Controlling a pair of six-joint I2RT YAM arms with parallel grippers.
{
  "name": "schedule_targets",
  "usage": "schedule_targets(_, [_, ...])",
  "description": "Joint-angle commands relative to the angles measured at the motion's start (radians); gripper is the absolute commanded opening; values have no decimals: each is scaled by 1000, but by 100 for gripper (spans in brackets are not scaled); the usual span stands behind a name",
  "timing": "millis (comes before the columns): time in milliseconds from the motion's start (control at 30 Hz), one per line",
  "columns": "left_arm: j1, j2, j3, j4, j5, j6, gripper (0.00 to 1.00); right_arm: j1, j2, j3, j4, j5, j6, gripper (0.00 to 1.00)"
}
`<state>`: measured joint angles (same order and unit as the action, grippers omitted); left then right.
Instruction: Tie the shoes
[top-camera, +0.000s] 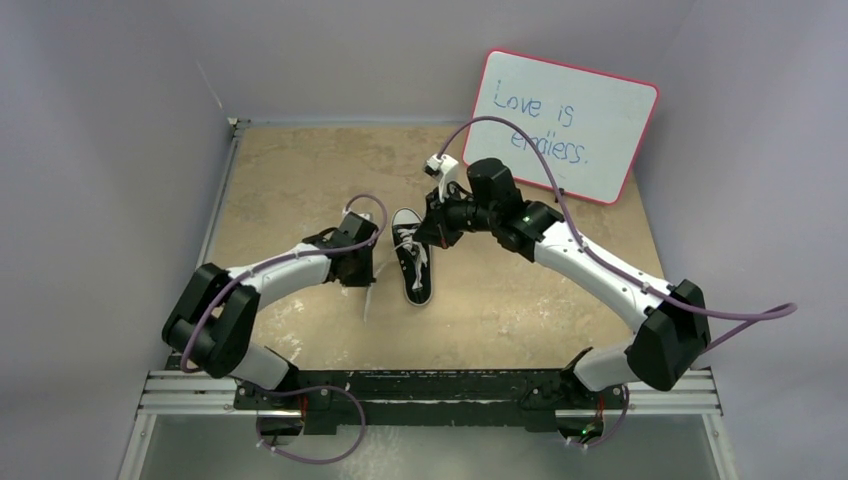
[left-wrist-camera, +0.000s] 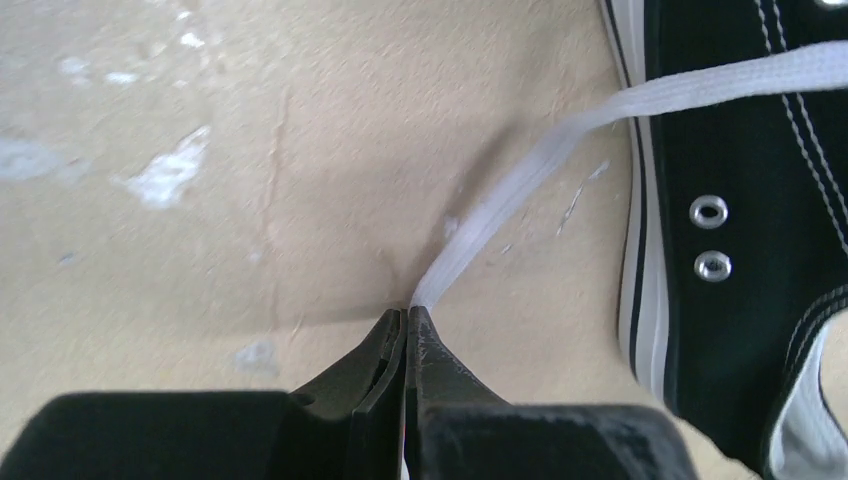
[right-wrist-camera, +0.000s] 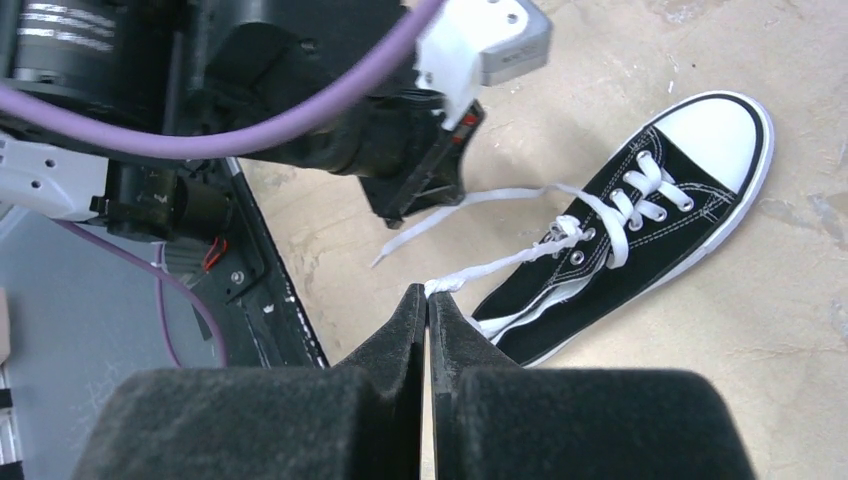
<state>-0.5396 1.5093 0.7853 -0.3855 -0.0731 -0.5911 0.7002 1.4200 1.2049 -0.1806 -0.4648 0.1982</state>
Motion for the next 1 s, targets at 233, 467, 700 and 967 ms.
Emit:
schedule_targets(233, [0,-312,89,-123,-102,45,0,-68,-55,27,85,-151,78,0])
schedule_targets(467, [0,-371,201,-127,-73,86,0,-71,-89,7,176,-181,115,0])
schedule_targets(700, [0,-374,247,-141,-105,104,0,-80,-92,28,132,-58,120,0])
schedule_targets(967, [15,-262,166,25,118,15,41,-83,-37,62,139,-102,120,0])
